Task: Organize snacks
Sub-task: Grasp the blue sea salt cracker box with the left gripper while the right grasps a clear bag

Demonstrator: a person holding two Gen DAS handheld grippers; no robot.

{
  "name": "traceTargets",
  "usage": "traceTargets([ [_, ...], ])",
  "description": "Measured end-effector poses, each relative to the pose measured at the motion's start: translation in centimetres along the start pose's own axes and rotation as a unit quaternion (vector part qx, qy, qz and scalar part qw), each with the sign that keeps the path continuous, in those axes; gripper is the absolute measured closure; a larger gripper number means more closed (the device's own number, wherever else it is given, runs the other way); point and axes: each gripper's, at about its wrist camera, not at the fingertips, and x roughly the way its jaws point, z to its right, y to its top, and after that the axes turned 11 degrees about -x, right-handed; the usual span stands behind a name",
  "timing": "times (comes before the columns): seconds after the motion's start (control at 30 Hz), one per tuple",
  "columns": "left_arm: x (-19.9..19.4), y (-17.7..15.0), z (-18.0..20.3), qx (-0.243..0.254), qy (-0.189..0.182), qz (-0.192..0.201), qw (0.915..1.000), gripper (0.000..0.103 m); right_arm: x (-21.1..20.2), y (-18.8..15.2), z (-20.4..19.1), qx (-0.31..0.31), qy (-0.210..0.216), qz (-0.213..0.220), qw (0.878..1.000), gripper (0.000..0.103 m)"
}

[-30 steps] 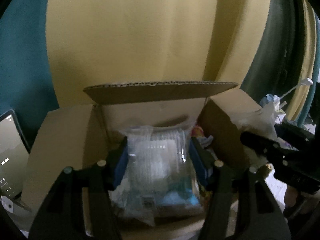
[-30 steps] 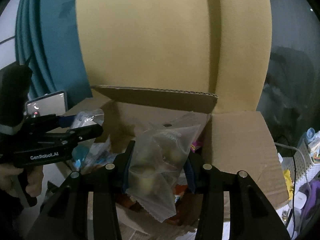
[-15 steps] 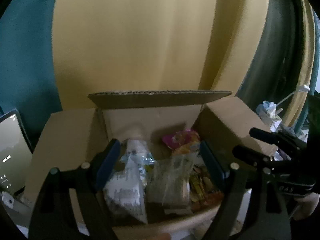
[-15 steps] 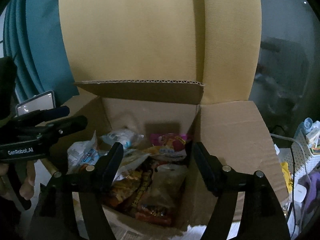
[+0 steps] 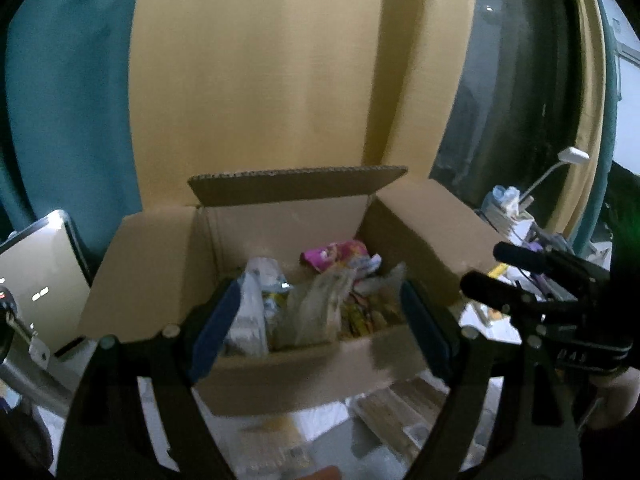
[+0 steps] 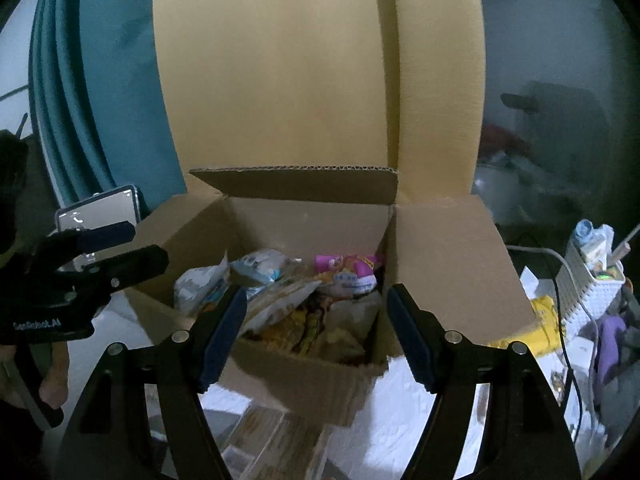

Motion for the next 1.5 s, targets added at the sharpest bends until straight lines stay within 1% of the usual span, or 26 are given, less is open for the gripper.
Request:
traceTargets([
  [0.27, -2.3, -2.8, 1.2, 0.0, 0.004, -0.009, 1.0, 0.02, -2.7, -2.2, -0.2, 0.008, 0.004, 0.001, 1.0, 0.028],
  [0.63, -3.3, -7.2, 1.9, -0.003, 0.007, -0.041, 0.9991, 0.02, -5.2, -6.8, 0.2, 0.03, 0.003, -0.018, 0.999, 0.028],
  [0.83, -3.1, -9.8, 1.2, -0.012, 0.011, -0.067, 0.9976, 0.02, -5.4, -9.2, -0.1, 0.037, 0.005, -0.036, 0.999, 0.028],
  [0.97, -3.0, -11.8, 0.5, -0.02, 0.019, -0.087, 0.9959, 0.02, -5.3, -10.8, -0.2, 0.045, 0.007, -0.05, 0.998, 0.028],
  [1.1, -3.3, -13.5, -0.2, -0.024, 0.029, -0.098, 0.9945, 0.02, -5.3, -12.4, -0.4, 0.052, 0.009, -0.064, 0.997, 0.028],
  [1.27, -3.6, -15.6, -1.2, -0.032, 0.04, -0.114, 0.9922, 0.02, -4.8, -14.3, -1.5, 0.052, 0.015, -0.086, 0.995, 0.028],
  [1.5, -4.2, -18.4, -2.7, -0.041, 0.06, -0.139, 0.9877, 0.02, -3.5, -15.9, -3.3, 0.057, 0.028, -0.111, 0.992, 0.028],
])
